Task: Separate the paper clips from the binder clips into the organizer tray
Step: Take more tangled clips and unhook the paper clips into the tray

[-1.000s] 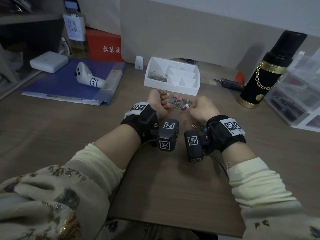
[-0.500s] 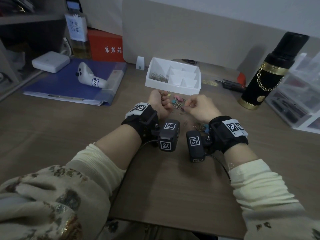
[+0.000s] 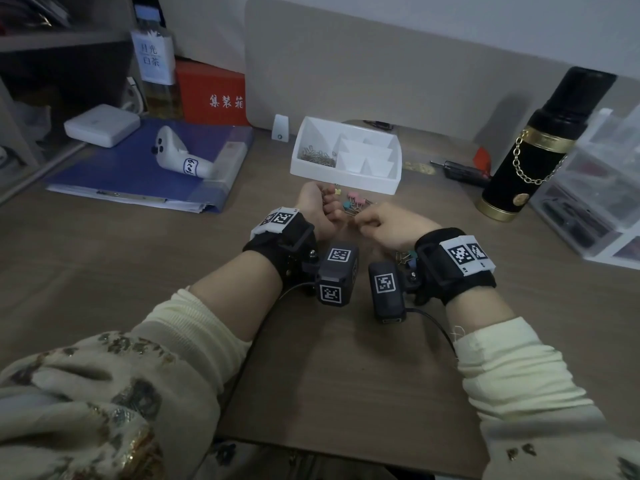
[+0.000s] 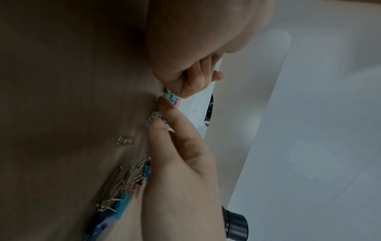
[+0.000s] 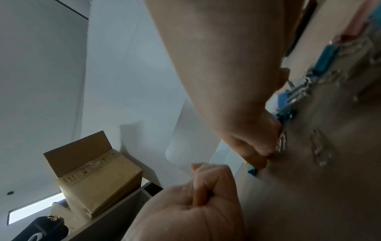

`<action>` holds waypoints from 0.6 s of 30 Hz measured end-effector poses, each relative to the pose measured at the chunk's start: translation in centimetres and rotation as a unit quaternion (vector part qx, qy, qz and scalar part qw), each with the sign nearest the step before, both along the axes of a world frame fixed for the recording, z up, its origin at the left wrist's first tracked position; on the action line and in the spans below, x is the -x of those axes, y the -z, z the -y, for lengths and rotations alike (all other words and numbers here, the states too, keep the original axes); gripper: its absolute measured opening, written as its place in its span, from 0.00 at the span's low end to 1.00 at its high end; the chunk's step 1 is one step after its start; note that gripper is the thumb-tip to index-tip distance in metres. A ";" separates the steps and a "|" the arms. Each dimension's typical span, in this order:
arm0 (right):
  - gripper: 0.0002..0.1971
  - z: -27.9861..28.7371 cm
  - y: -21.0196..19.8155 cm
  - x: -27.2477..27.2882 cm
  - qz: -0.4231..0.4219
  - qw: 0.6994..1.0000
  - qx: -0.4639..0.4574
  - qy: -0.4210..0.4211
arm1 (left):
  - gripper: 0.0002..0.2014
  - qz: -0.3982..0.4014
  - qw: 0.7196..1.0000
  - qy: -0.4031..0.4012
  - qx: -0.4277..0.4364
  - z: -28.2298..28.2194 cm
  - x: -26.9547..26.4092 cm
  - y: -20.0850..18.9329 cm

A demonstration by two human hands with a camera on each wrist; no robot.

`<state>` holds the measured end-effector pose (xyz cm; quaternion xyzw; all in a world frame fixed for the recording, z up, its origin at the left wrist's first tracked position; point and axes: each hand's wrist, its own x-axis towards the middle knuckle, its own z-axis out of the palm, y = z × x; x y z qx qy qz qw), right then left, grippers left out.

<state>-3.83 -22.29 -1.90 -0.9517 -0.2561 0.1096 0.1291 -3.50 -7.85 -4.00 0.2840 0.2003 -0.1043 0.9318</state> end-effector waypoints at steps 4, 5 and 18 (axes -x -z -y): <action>0.15 0.7 -0.6 0.1 0.029 0.995 -0.069 0.066 | 0.16 -0.002 1.000 0.001 0.003 -0.1 0.0 0.1; 0.16 0.8 -0.6 0.0 0.040 0.993 -0.083 0.070 | 0.17 -0.002 1.000 0.001 0.004 -0.1 -0.1 0.1; 0.23 1.9 -1.3 0.2 -0.031 0.997 -0.060 0.047 | 0.17 0.006 1.000 0.008 -0.001 0.0 -0.1 0.3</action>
